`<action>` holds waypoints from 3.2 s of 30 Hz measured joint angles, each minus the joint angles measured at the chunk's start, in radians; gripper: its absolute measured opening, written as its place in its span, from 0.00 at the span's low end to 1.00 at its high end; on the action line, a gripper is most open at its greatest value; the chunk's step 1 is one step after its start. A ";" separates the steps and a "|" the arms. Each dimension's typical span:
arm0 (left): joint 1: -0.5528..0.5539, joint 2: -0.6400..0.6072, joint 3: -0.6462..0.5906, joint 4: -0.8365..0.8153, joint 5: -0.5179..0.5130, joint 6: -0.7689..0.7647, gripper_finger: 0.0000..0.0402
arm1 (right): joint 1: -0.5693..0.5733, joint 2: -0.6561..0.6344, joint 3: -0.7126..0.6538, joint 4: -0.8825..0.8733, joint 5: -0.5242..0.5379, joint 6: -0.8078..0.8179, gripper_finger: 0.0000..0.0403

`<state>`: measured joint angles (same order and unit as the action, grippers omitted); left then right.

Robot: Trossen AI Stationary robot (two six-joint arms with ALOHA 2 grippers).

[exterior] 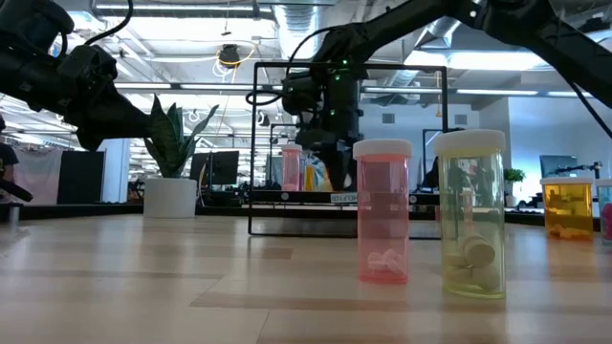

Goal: Pick and place medicine bottles onto shelf by color
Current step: Put the bottom right small yellow pill bottle on the shelf aligned with the other small yellow pill bottle

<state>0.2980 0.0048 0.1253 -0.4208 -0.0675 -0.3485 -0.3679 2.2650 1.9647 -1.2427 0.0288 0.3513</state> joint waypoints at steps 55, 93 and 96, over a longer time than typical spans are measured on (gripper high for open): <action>0.000 0.000 0.000 0.000 0.000 0.000 0.32 | -0.152 -0.559 -0.979 -0.203 -0.383 0.292 0.32; 0.000 0.000 0.000 0.000 0.000 0.000 0.32 | -0.237 -0.329 -0.995 -0.123 -0.400 0.096 0.31; 0.000 0.000 0.000 0.000 0.000 0.000 0.32 | -0.237 -0.341 -0.988 -0.138 -0.399 0.094 0.31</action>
<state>0.2981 0.0046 0.1253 -0.4207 -0.0675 -0.3485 -0.6044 1.9245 0.9770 -1.3803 -0.3707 0.4452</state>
